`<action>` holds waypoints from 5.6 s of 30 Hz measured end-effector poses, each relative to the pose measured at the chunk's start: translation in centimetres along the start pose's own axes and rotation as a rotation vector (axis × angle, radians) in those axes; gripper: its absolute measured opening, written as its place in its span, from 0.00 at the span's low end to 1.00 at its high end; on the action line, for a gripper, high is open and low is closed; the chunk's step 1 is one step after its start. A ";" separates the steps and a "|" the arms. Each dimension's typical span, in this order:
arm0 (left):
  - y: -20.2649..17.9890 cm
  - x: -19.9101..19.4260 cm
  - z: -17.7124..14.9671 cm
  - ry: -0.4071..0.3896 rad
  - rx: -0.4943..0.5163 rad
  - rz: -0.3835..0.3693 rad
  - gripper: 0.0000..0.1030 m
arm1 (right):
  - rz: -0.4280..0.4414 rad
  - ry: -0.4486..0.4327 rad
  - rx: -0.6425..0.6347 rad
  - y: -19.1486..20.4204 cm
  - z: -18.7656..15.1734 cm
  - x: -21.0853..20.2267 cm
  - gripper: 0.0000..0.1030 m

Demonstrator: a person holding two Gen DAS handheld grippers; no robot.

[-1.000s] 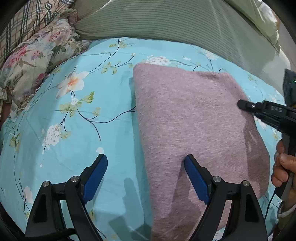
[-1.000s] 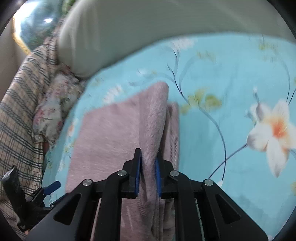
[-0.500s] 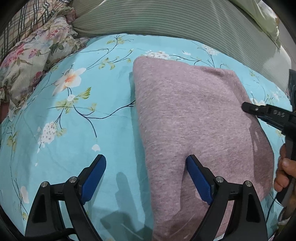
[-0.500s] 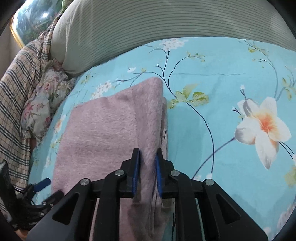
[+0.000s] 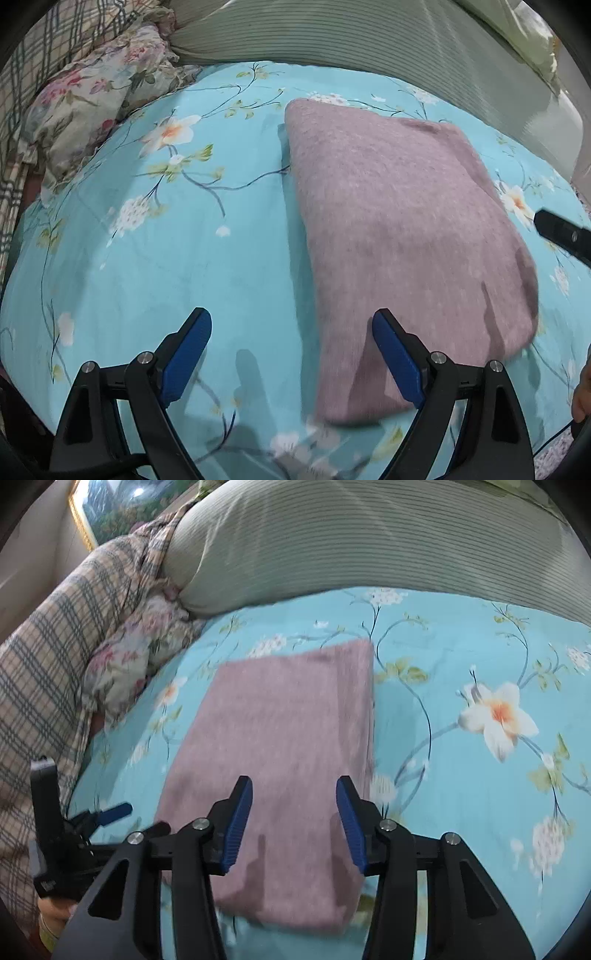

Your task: Fold small clothes

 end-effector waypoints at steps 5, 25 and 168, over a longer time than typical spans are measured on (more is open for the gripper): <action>-0.1 -1.8 -1.8 -0.009 0.020 0.018 0.87 | -0.020 0.021 -0.045 0.3 -2.8 -1.4 0.62; -1.3 -5.7 -8.6 0.036 0.093 0.013 0.88 | -0.032 0.104 -0.198 1.9 -10.9 -4.0 0.78; -4.7 -8.6 -3.8 -0.069 0.192 0.062 0.90 | -0.002 0.052 -0.135 2.7 -9.1 -6.0 0.87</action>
Point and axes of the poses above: each gripper's, at about its wrist camera, not at the fingertips, and x roughly the way its jaws point, y to its left, z to its top, the point moved 9 cm from there along x, roughly the way its jaws point, and after that the axes turned 13 degrees about -z, right-handed, at the moved point
